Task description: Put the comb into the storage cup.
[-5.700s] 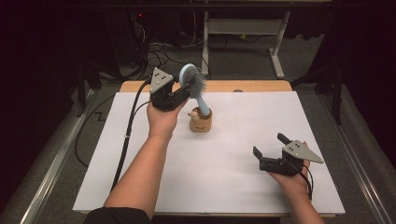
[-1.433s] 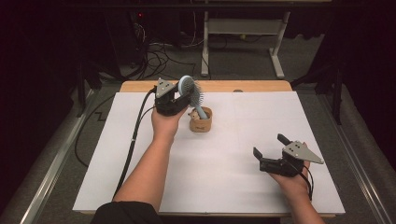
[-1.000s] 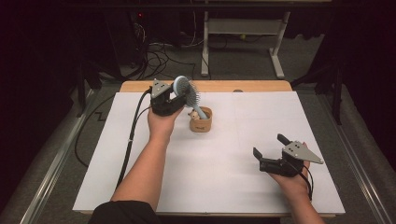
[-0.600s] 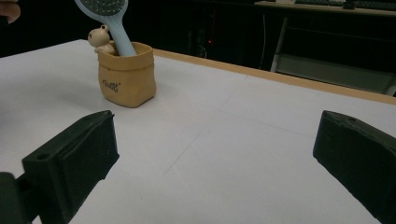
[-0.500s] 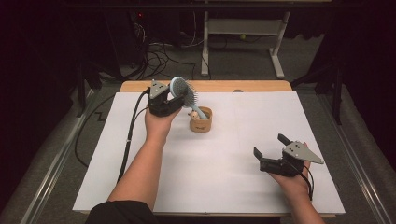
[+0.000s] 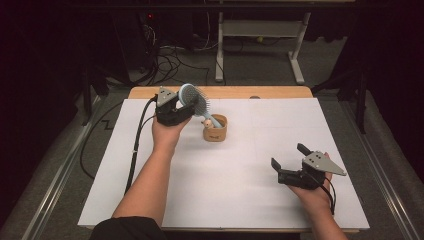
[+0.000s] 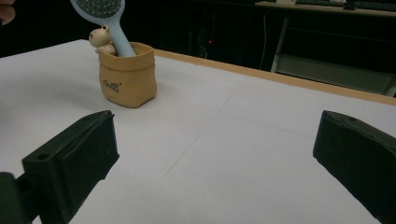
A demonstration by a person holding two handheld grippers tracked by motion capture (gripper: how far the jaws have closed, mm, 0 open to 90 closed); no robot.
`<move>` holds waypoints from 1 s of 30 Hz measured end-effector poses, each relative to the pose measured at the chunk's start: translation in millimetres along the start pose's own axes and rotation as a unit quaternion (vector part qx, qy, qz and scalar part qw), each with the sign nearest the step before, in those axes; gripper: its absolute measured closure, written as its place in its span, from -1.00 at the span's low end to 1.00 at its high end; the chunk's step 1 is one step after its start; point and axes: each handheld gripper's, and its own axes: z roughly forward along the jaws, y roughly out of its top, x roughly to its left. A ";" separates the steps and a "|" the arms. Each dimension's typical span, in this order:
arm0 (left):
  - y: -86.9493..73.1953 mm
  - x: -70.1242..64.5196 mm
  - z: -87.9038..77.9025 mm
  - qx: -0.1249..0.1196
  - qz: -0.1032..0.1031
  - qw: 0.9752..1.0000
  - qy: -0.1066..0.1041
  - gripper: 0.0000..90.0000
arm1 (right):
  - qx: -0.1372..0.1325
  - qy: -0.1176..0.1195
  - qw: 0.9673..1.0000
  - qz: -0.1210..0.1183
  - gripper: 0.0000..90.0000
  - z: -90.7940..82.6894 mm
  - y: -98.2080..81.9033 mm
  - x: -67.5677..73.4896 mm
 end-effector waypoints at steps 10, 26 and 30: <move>-1.7 1.7 -0.5 0.004 0.002 1.000 0.004 -0.21 | 0.002 0.001 1.000 0.000 -0.99 1.0 -0.2 0.4; -3.3 0.7 1.7 0.013 -0.004 1.000 -0.010 -0.51 | 0.000 0.001 1.000 -0.001 -0.99 0.9 0.2 -0.1; -1.9 0.3 -1.1 0.017 -0.003 1.000 -0.013 -0.61 | 0.000 0.001 1.000 -0.001 -0.99 0.8 0.3 0.3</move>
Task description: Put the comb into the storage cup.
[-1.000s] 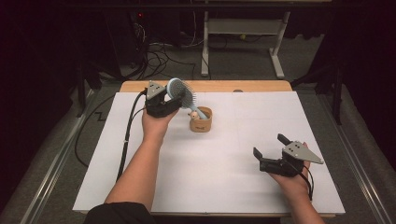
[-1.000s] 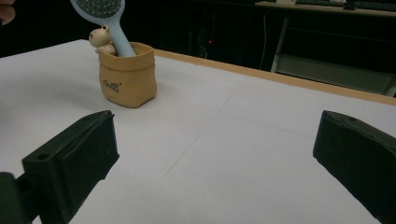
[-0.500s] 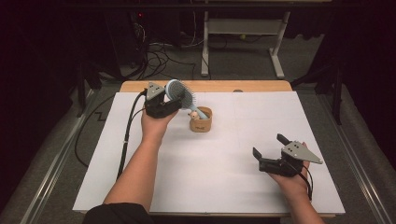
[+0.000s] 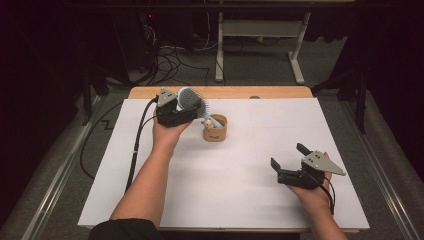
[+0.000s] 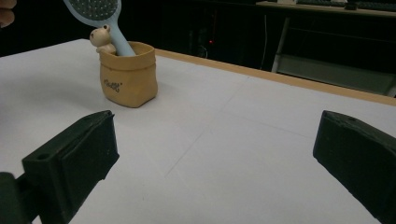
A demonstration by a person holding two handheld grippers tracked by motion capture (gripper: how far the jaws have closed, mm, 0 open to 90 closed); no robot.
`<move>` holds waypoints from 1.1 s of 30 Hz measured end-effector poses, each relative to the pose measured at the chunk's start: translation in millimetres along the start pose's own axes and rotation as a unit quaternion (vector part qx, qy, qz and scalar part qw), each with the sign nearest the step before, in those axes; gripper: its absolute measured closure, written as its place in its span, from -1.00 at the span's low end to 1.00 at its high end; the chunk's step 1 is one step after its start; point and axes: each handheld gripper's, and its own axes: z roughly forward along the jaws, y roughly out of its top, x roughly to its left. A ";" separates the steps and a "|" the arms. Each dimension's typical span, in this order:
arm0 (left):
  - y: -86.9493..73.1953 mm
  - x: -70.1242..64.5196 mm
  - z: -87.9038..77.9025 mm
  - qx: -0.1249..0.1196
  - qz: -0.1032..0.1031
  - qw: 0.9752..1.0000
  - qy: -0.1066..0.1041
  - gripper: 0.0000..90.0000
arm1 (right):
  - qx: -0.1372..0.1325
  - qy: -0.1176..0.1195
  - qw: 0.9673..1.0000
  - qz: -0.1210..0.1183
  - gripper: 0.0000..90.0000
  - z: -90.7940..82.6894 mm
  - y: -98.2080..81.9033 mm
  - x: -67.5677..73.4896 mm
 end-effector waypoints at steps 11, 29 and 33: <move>4.4 1.7 -19.5 0.002 -0.002 1.000 -0.016 -0.88 | -0.001 -0.001 1.000 0.001 -1.00 -0.3 0.3 0.8; -37.1 4.5 -71.1 -0.019 0.006 0.999 -0.044 -1.00 | 0.002 -0.003 1.000 -0.003 -1.00 -0.3 -0.1 1.5; -50.8 7.1 -82.7 -0.020 0.009 0.999 -0.042 -1.00 | 0.004 -0.003 1.000 -0.004 -1.00 -0.1 -0.6 2.1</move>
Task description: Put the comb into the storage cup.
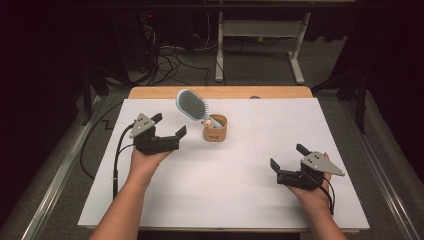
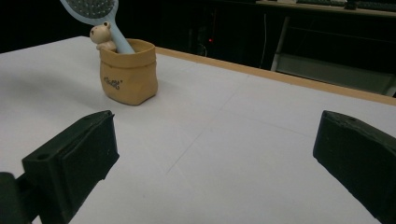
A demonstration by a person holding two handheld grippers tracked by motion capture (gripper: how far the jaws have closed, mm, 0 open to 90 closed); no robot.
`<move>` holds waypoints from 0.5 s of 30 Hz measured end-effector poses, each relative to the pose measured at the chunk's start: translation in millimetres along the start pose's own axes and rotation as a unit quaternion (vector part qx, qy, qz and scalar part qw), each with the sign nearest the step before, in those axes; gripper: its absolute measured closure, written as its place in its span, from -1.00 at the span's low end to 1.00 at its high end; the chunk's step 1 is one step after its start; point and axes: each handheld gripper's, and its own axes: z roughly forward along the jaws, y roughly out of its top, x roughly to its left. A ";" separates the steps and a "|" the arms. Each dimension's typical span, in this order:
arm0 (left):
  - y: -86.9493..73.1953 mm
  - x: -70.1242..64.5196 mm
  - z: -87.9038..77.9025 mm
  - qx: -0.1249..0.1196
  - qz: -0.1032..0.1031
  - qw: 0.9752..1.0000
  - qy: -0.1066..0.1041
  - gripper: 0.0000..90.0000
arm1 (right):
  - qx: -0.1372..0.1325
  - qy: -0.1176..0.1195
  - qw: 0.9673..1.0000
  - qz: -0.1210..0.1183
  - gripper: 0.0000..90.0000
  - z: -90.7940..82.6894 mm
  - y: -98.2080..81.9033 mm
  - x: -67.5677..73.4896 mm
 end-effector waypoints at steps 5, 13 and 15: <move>-17.4 0.7 -16.7 -0.005 0.011 1.000 0.007 -1.00 | 0.000 0.000 1.000 -0.002 -0.99 -0.6 -0.1 0.4; -38.4 3.1 -47.2 -0.001 0.020 1.000 0.013 -1.00 | 0.002 0.001 1.000 -0.002 -1.00 -1.4 -1.1 2.4; -43.5 3.7 -55.8 0.001 0.024 1.000 0.015 -1.00 | 0.001 0.001 1.000 -0.004 -0.99 -1.7 -1.1 2.4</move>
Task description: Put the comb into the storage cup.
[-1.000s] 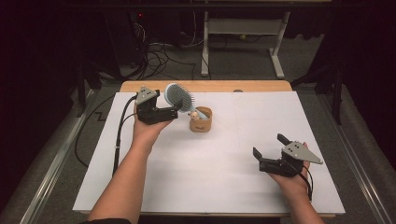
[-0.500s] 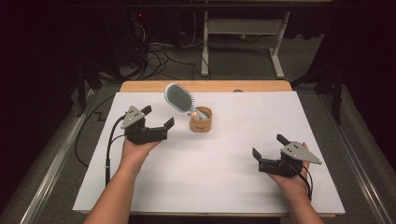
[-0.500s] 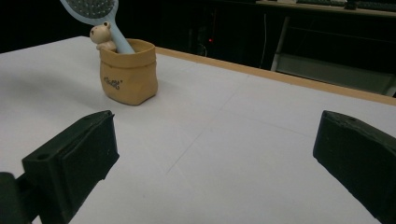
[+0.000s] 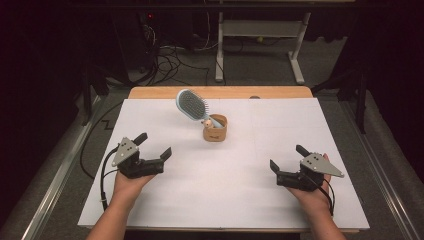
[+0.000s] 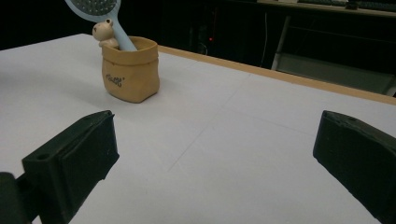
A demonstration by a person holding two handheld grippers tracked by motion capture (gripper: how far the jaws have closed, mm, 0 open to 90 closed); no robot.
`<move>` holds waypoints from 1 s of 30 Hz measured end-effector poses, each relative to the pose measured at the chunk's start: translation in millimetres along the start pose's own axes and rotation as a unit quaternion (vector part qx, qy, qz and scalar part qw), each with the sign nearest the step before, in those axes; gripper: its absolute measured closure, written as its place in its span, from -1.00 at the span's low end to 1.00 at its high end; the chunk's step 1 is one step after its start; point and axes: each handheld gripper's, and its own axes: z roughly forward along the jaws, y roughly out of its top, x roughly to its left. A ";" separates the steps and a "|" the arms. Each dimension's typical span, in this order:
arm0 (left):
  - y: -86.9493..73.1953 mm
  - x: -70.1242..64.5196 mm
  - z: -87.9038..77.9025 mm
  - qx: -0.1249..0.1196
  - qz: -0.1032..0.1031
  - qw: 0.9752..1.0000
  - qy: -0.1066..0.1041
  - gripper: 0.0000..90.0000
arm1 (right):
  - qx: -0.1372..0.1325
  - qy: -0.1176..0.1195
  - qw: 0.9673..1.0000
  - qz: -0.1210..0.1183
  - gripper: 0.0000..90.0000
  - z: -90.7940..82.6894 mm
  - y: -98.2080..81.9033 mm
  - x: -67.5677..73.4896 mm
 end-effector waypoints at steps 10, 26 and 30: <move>-27.3 4.2 -28.7 0.005 0.003 1.000 0.001 -1.00 | -0.004 -0.008 1.000 0.006 -1.00 -6.8 -0.9 -1.4; -32.2 6.8 -30.1 -0.010 -0.011 1.000 -0.027 -1.00 | -0.008 -0.028 0.999 0.022 -1.00 -27.2 -6.5 -0.6; -30.9 5.0 -28.3 -0.012 -0.008 1.000 -0.025 -1.00 | -0.008 -0.026 0.999 0.022 -0.99 -27.7 -7.4 -1.0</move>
